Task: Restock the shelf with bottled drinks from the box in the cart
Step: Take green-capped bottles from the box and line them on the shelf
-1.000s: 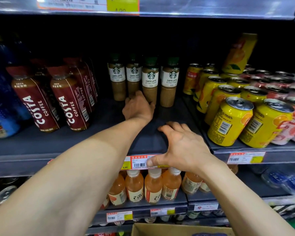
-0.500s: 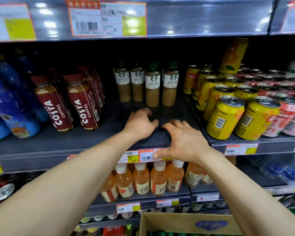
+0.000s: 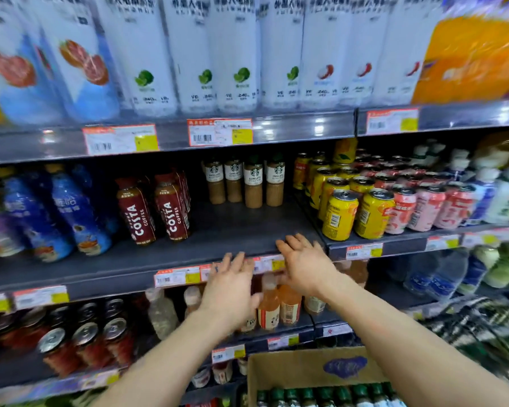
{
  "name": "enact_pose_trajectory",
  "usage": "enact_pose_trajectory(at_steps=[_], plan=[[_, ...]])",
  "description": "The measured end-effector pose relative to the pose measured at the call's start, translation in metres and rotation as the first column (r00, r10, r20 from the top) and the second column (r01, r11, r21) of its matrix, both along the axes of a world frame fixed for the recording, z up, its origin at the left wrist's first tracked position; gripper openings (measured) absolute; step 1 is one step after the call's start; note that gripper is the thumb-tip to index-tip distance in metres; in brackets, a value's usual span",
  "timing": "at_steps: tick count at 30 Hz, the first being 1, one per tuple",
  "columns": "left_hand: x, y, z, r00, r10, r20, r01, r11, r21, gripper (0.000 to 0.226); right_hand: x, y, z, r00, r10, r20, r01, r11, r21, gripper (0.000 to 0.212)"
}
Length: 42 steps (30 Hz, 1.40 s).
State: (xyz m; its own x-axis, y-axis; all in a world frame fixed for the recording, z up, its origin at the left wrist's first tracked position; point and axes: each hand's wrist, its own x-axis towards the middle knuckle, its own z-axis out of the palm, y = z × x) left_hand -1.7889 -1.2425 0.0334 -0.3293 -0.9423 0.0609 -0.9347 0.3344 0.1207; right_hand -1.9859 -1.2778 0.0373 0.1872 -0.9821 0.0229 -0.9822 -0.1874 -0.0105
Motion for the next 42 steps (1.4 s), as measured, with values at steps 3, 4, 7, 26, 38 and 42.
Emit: enact_pose_trajectory(at_steps=[3, 4, 7, 26, 38, 42], plan=[[0.001, 0.036, -0.015, 0.999, -0.045, -0.012, 0.045, 0.999, 0.002, 0.072, -0.007, 0.043, -0.011, 0.999, -0.014, 0.053, 0.017, 0.998, -0.058, 0.086], [0.001, 0.050, -0.021, 0.999, -0.052, -0.016, 0.053, 0.998, 0.019, 0.069, -0.011, 0.060, -0.017, 0.998, -0.028, 0.060, 0.031, 0.998, -0.059, 0.084], [-0.001, 0.089, -0.044, 0.997, -0.062, -0.054, 0.067, 0.994, 0.091, 0.068, -0.024, 0.109, -0.038, 0.994, -0.086, 0.070, 0.087, 0.996, -0.006, 0.076], [-0.093, 0.228, -0.241, 0.998, 0.022, 0.062, -0.058, 0.738, 0.673, 0.059, -0.181, 0.283, -0.248, 0.923, -0.382, -0.037, 0.318, 0.710, 0.628, 0.066], [-0.147, 0.193, -0.321, 0.905, 0.405, 0.130, -0.382, 0.640, 0.667, 0.043, -0.256, 0.214, -0.349, 0.846, -0.525, -0.092, 0.420, 0.552, 0.721, 0.039], [-0.143, 0.176, -0.339, 0.848, 0.499, 0.182, -0.506, 0.655, 0.562, 0.036, -0.269, 0.186, -0.369, 0.770, -0.636, -0.048, 0.501, 0.557, 0.662, 0.035]])
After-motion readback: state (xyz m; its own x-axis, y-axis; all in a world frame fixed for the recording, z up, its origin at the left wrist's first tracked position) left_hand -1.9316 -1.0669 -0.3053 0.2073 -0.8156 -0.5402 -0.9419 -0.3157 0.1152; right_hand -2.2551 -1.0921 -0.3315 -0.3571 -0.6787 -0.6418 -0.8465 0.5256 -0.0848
